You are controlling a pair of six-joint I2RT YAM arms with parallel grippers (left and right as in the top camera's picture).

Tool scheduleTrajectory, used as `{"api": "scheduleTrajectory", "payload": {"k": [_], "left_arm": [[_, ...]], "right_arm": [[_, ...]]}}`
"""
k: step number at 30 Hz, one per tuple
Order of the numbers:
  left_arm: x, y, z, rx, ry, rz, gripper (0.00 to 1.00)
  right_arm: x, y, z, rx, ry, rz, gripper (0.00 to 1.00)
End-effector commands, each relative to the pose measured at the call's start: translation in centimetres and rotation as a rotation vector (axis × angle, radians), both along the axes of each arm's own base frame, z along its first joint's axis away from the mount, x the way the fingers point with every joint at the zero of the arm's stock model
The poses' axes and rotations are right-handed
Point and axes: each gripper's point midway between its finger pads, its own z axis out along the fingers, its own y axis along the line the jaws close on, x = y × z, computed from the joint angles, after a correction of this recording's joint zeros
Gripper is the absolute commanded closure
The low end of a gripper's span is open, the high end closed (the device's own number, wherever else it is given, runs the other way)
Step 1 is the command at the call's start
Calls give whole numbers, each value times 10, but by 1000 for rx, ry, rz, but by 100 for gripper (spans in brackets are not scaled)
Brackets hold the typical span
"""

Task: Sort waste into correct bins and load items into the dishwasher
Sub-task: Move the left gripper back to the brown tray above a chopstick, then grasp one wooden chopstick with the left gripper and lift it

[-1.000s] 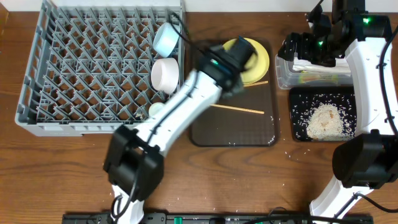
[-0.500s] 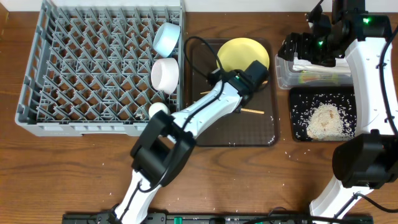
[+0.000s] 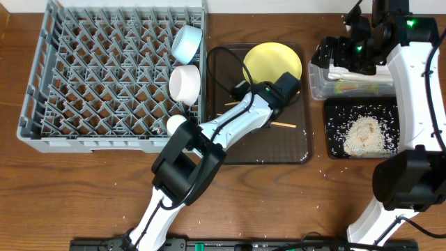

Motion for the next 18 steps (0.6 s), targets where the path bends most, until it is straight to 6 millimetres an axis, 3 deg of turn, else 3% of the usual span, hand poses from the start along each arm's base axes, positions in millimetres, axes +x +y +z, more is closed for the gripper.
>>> {"api": "scheduleTrajectory", "payload": {"k": [1, 14, 18], "left_arm": [[-10, 7, -13, 3, 40, 46, 56], [-15, 12, -28, -13, 60, 92, 57], [-22, 10, -30, -13, 127, -51, 64]], "right_arm": [[-1, 7, 2, 4, -4, 14, 1], [-1, 7, 2, 4, -4, 14, 1], [-1, 7, 2, 4, -4, 14, 1]]}}
